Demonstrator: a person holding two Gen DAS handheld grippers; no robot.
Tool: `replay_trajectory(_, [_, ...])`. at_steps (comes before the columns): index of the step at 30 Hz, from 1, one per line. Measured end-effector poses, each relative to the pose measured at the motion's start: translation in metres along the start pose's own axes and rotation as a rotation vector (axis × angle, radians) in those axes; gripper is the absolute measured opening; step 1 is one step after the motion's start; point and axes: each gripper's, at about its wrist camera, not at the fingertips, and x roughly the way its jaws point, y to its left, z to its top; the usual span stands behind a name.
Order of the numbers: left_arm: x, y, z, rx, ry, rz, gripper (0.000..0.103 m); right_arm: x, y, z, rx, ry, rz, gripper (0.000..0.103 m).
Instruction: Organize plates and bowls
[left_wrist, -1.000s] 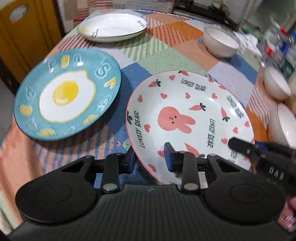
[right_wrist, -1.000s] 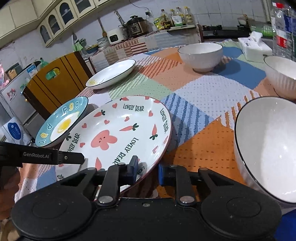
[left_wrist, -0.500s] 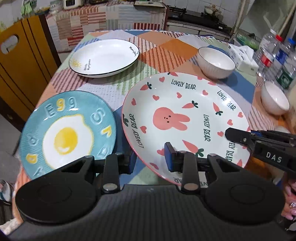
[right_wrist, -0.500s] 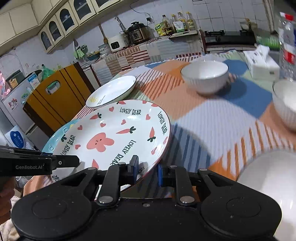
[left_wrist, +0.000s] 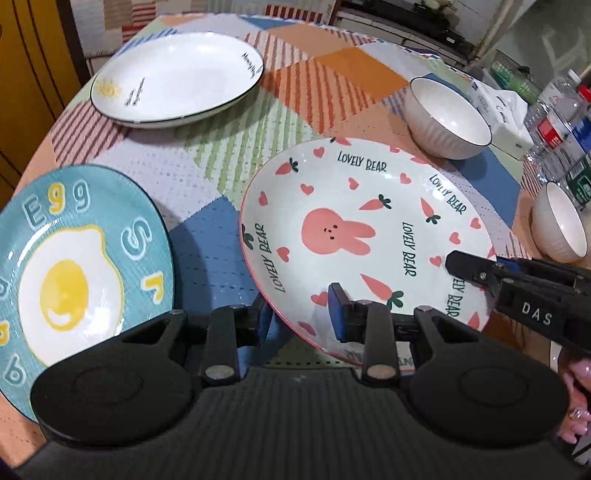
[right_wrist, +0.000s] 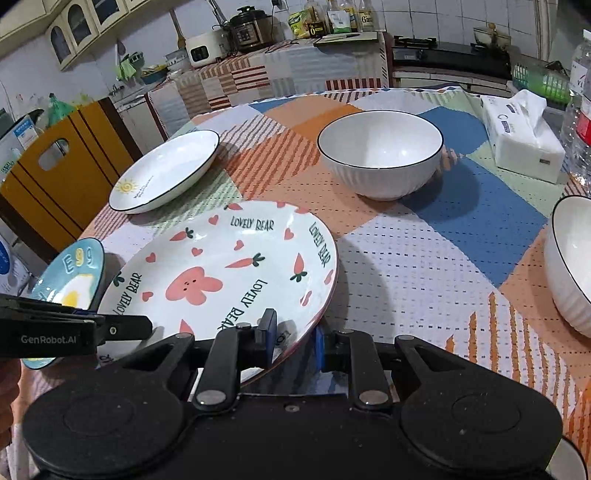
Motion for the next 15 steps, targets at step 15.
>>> replay_trajectory(15, [-0.042, 0.024, 0.018, -0.008, 0.058, -0.094, 0.03, -0.02, 0.005, 0.014, -0.035, 0.069, -0.069, 0.031])
